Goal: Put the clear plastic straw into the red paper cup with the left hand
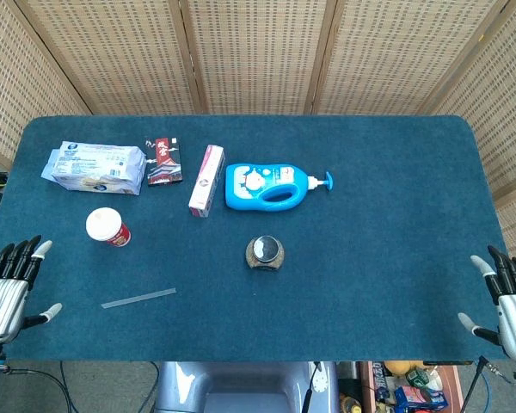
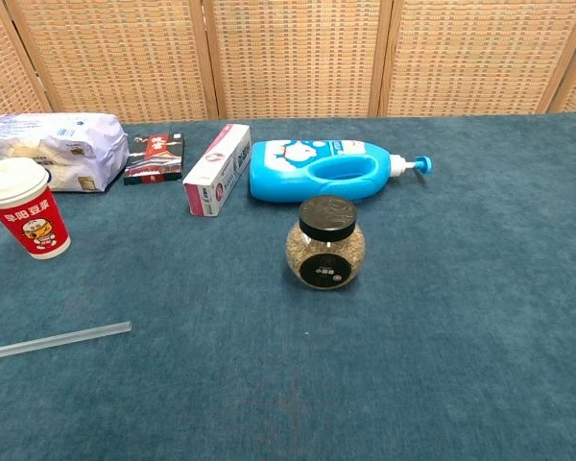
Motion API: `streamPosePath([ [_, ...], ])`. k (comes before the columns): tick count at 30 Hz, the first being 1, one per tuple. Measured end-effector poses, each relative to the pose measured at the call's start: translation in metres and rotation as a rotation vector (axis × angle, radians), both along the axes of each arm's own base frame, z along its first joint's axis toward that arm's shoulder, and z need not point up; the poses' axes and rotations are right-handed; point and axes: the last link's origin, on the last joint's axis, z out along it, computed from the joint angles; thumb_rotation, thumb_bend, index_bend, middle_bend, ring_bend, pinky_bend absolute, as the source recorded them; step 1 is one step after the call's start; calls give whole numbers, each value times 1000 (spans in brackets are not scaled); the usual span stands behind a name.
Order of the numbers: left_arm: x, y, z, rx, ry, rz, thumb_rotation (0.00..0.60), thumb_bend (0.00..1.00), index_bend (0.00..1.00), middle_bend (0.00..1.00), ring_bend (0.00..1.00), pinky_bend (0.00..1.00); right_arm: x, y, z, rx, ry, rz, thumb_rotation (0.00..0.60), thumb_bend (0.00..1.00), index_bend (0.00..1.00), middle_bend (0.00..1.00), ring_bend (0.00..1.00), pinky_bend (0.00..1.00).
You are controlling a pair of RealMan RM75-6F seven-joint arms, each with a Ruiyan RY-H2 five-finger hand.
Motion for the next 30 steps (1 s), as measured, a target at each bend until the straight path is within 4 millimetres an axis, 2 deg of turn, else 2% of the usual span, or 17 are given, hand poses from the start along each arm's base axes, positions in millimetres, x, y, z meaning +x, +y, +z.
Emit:
streamPosePath([
  [8, 1, 2, -8, -32, 9, -4, 600, 90, 0, 0, 0, 0, 0, 0, 1, -3, -5, -2, 600, 0, 0, 0, 0, 0],
  [11, 5, 6, -18, -71, 11, -20, 600, 90, 0, 0, 0, 0, 0, 0, 2, -4, -5, -5, 600, 0, 0, 0, 0, 0],
  [17, 22, 20, -49, -197, -14, -70, 600, 97, 8, 0, 0, 0, -1, -1, 1, -1, -4, -10, 600, 0, 0, 0, 0, 0],
  [19, 30, 25, -62, -244, -16, -86, 600, 97, 76, 0, 0, 0, -1, -1, 1, 0, -3, -12, 600, 0, 0, 0, 0, 0],
  [21, 40, 31, -79, -297, -18, -102, 600, 97, 212, 0, 0, 0, -3, -2, 1, 3, -3, -18, 600, 0, 0, 0, 0, 0],
  [23, 48, 36, -94, -335, -16, -107, 600, 99, 291, 0, 0, 0, -4, -3, 1, 4, -4, -22, 600, 0, 0, 0, 0, 0],
  [26, 61, 43, -115, -359, -10, -101, 600, 163, 344, 0, 0, 0, -5, -3, 2, 3, -8, -26, 600, 0, 0, 0, 0, 0],
  [30, 76, 51, -140, -368, -28, -66, 600, 241, 362, 0, 0, 0, -7, -4, 3, 4, -12, -32, 600, 0, 0, 0, 0, 0],
])
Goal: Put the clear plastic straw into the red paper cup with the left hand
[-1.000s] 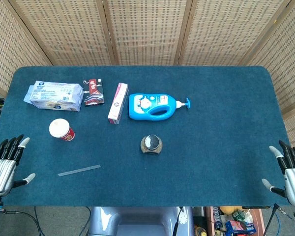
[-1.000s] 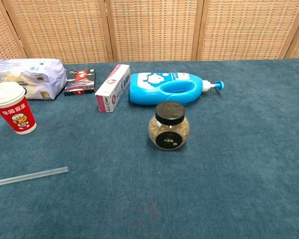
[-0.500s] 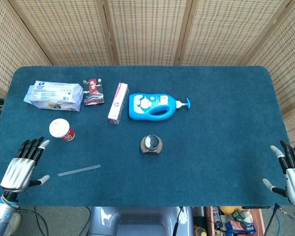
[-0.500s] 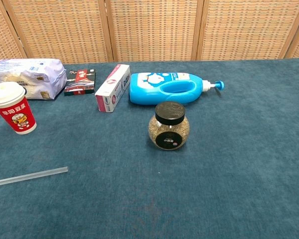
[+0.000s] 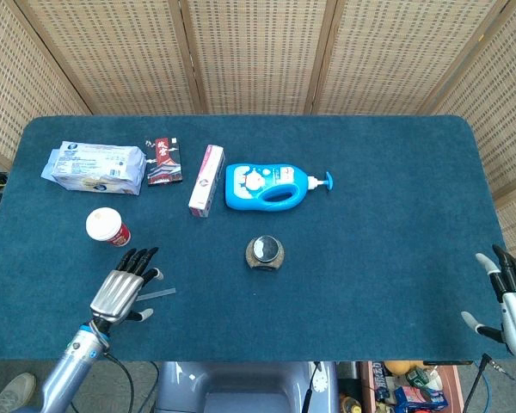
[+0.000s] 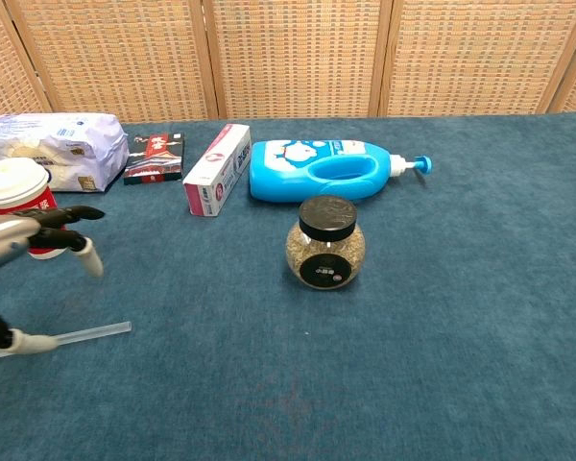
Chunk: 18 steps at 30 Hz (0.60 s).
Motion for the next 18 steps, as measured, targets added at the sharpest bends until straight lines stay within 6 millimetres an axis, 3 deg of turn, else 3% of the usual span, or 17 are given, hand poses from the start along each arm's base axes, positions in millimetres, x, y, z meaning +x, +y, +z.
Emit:
streamPosePath([
  [5, 10, 4, -18, -7, -1, 40, 600, 267, 385, 0, 0, 0, -1, 0, 0, 4, -2, -4, 600, 0, 0, 0, 0, 0],
  [9, 12, 6, -26, -3, -6, 76, 600, 349, 399, 0, 0, 0, -1, 0, 0, 7, 0, -5, 600, 0, 0, 0, 0, 0],
  [18, 13, 10, -35, -4, -1, 114, 600, 353, 423, 0, 0, 0, -2, -1, -1, 12, -2, -10, 600, 0, 0, 0, 0, 0],
])
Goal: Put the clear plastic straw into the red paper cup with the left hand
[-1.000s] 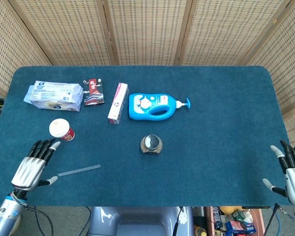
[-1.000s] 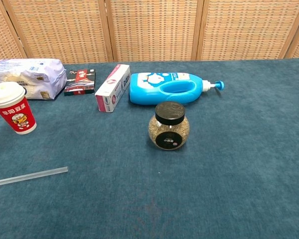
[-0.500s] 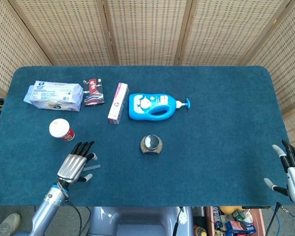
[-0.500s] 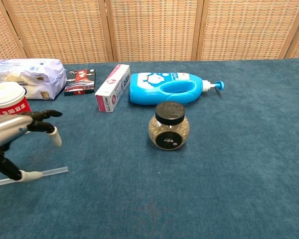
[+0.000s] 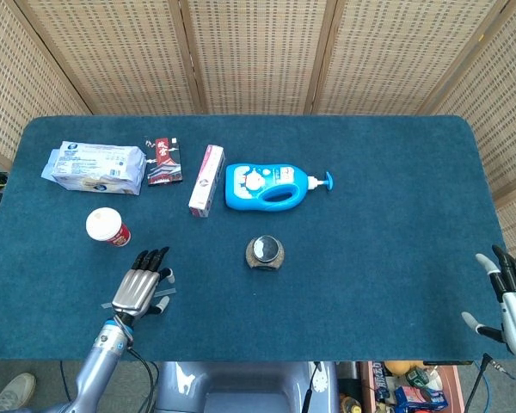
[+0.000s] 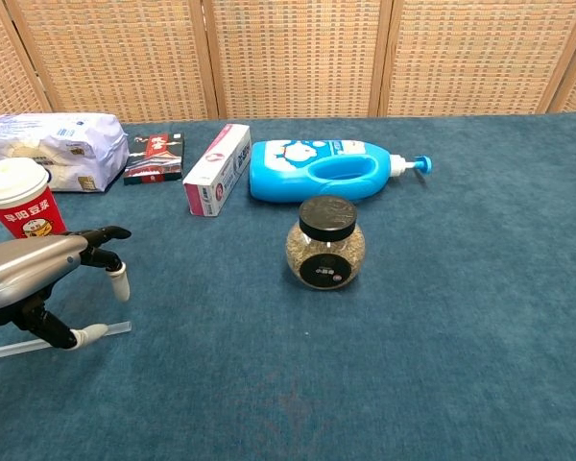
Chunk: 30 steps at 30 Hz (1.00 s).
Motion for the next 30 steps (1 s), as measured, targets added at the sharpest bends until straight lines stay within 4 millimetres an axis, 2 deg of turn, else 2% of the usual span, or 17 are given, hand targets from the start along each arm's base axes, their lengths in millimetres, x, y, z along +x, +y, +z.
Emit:
streamPosePath([
  [30, -10, 4, -19, -8, 37, 39, 600, 355, 490, 0, 0, 0, -3, -2, 1, 5, -15, -13, 600, 0, 0, 0, 0, 0],
])
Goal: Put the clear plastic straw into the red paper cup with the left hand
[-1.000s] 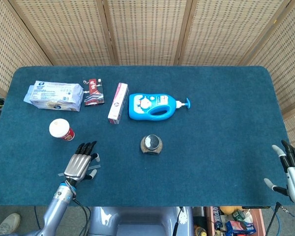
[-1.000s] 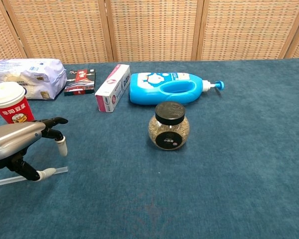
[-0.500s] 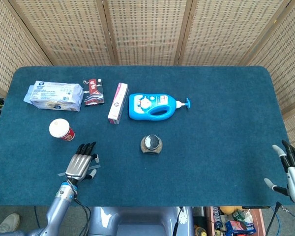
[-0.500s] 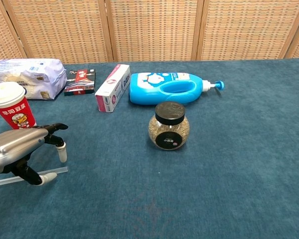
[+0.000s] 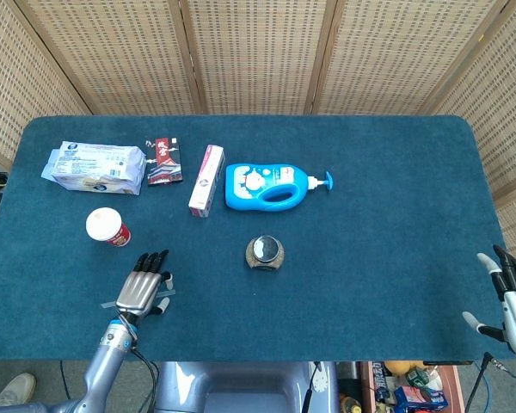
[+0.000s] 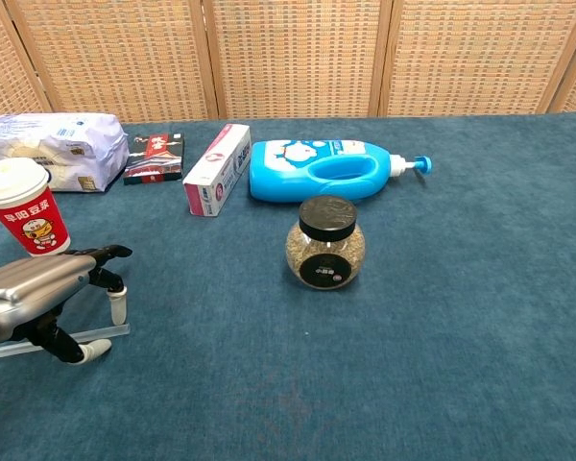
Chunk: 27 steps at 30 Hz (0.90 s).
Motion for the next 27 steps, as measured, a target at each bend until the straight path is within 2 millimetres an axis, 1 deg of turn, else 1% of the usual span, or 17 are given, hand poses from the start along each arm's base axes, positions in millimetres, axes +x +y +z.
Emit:
streamPosePath([
  [10, -2, 0, -1, -9, 4, 4, 600, 356, 502, 0, 0, 0, 0, 0, 0, 3, 3, -1, 600, 0, 0, 0, 0, 0],
  [17, -4, 1, -1, -9, 9, 8, 600, 399, 544, 0, 0, 0, 0, 0, -1, 3, 1, -1, 600, 0, 0, 0, 0, 0],
  [20, -3, 1, 1, -9, 4, 9, 600, 413, 548, 0, 0, 0, 0, 0, -1, 4, 1, 0, 600, 0, 0, 0, 0, 0],
  [27, 1, -1, 4, -16, -32, -6, 600, 413, 549, 0, 0, 0, 0, 0, -1, 4, 2, -1, 600, 0, 0, 0, 0, 0],
])
